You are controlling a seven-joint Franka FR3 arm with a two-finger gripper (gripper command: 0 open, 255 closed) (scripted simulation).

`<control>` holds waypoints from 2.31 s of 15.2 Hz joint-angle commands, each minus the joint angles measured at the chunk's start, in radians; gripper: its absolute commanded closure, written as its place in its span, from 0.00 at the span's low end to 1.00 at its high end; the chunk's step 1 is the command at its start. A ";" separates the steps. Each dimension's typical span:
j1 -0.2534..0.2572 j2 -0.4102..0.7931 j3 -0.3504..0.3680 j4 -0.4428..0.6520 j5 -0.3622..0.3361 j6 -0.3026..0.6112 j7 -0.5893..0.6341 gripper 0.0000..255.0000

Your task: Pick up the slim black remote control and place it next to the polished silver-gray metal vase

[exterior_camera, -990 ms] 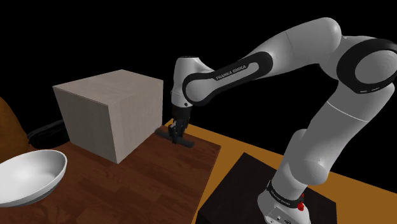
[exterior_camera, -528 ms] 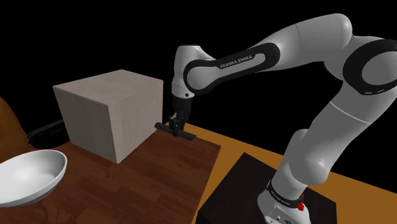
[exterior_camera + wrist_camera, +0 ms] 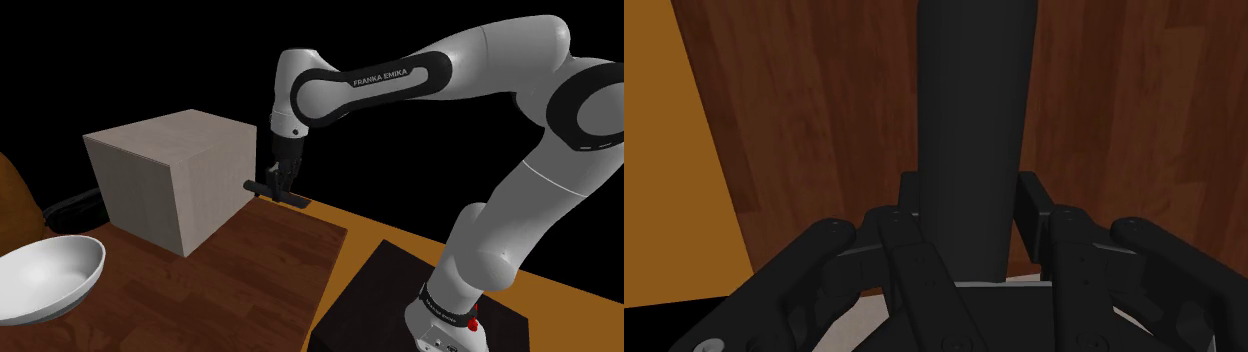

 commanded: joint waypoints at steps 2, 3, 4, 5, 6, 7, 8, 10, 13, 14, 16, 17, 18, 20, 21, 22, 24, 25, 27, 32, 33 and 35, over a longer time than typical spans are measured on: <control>-0.001 -0.008 -0.002 0.035 -0.001 -0.043 0.002 1.00; -0.001 -0.011 -0.003 0.046 -0.001 -0.057 0.003 1.00; -0.001 -0.013 -0.004 0.057 -0.002 -0.070 0.004 1.00; -0.002 -0.015 -0.004 0.069 -0.002 -0.084 0.005 1.00; -0.002 -0.017 -0.005 0.081 -0.002 -0.097 0.006 1.00; -0.002 -0.018 -0.006 0.093 -0.003 -0.110 0.007 1.00; -0.003 -0.019 -0.006 0.105 -0.003 -0.124 0.008 1.00; -0.003 -0.021 -0.008 0.130 -0.004 -0.151 0.010 1.00; -0.004 -0.022 -0.009 0.169 -0.005 -0.191 0.013 1.00; -0.004 -0.022 -0.010 0.182 -0.006 -0.204 0.014 1.00; -0.005 -0.021 -0.011 0.210 -0.007 -0.231 0.016 1.00; -0.005 -0.020 -0.011 0.224 -0.008 -0.244 0.017 1.00; -0.005 -0.019 -0.012 0.239 -0.008 -0.258 0.018 1.00; -0.006 -0.017 -0.012 0.268 -0.009 -0.284 0.021 1.00; -0.006 -0.015 -0.013 0.283 -0.010 -0.298 0.022 1.00; -0.007 -0.013 -0.013 0.299 -0.011 -0.311 0.023 1.00; -0.007 -0.009 -0.014 0.330 -0.012 -0.338 0.026 1.00; -0.007 -0.006 -0.014 0.347 -0.013 -0.352 0.028 1.00; -0.008 0.000 -0.014 0.380 -0.014 -0.379 0.031 1.00; 0.031 0.007 0.047 0.392 -0.003 -0.373 0.129 1.00; 0.041 0.011 0.062 0.397 -0.002 -0.371 0.154 1.00; 0.060 0.023 0.094 0.410 0.000 -0.367 0.205 1.00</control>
